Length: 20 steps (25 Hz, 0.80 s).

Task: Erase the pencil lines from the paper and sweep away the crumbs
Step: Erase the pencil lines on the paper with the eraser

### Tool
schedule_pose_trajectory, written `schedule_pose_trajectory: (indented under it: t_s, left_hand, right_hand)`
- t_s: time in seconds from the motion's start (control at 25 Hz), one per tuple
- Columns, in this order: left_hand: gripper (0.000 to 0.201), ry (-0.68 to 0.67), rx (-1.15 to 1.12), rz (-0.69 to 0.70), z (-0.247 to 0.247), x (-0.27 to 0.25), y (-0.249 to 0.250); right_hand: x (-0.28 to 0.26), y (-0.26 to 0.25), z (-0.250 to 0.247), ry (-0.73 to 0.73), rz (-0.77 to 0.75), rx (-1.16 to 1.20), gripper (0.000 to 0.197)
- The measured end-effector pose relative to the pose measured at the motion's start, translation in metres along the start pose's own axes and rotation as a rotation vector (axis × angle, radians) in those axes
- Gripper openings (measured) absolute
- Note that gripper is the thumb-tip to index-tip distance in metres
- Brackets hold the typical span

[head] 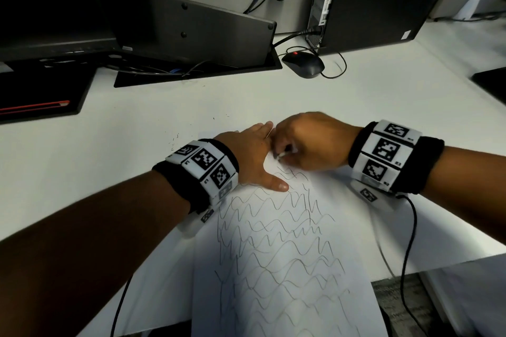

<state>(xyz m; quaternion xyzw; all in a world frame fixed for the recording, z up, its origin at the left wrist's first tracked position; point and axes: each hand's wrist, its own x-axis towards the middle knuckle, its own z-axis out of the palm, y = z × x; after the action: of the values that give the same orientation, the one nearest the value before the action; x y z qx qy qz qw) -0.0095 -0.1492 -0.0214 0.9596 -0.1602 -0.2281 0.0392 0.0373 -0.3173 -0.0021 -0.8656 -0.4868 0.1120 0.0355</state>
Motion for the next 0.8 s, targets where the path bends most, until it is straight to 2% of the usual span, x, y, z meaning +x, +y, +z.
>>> schedule_pose_trajectory:
  t_s: [0.08,0.24,0.36,0.4,0.52,0.6,0.72,0.8]
  left_hand:
    - [0.104,-0.019,0.0,0.004,0.0,0.0,-0.001]
    - [0.116,-0.022,0.027,-0.011,0.0,-0.002,0.001]
    - [0.105,-0.032,-0.01,0.012,-0.001,-0.001,-0.001]
    - [0.103,-0.036,-0.01,0.01,-0.002,-0.001,-0.002]
    - [0.116,-0.028,0.028,-0.015,-0.001,-0.003,0.001]
    - [0.118,-0.018,0.027,-0.019,-0.001,-0.003,0.002]
    - [0.113,-0.024,-0.013,-0.011,-0.002,-0.005,0.001]
    - [0.115,-0.032,0.015,-0.014,-0.003,-0.005,0.003]
  right_hand:
    - [-0.004,-0.003,0.0,-0.052,-0.03,0.071,0.015]
    - [-0.001,0.011,-0.008,0.078,0.081,0.026,0.016]
    - [-0.004,-0.005,0.003,-0.019,-0.044,0.101,0.014]
    - [-0.004,-0.006,0.003,-0.043,-0.045,0.121,0.014]
    - [-0.001,0.011,-0.007,0.055,0.088,0.042,0.015]
    - [-0.003,0.013,-0.005,0.088,0.09,0.018,0.016]
    - [-0.008,-0.002,0.001,-0.044,-0.039,0.138,0.013]
    - [-0.006,0.008,-0.006,0.002,0.047,0.116,0.014]
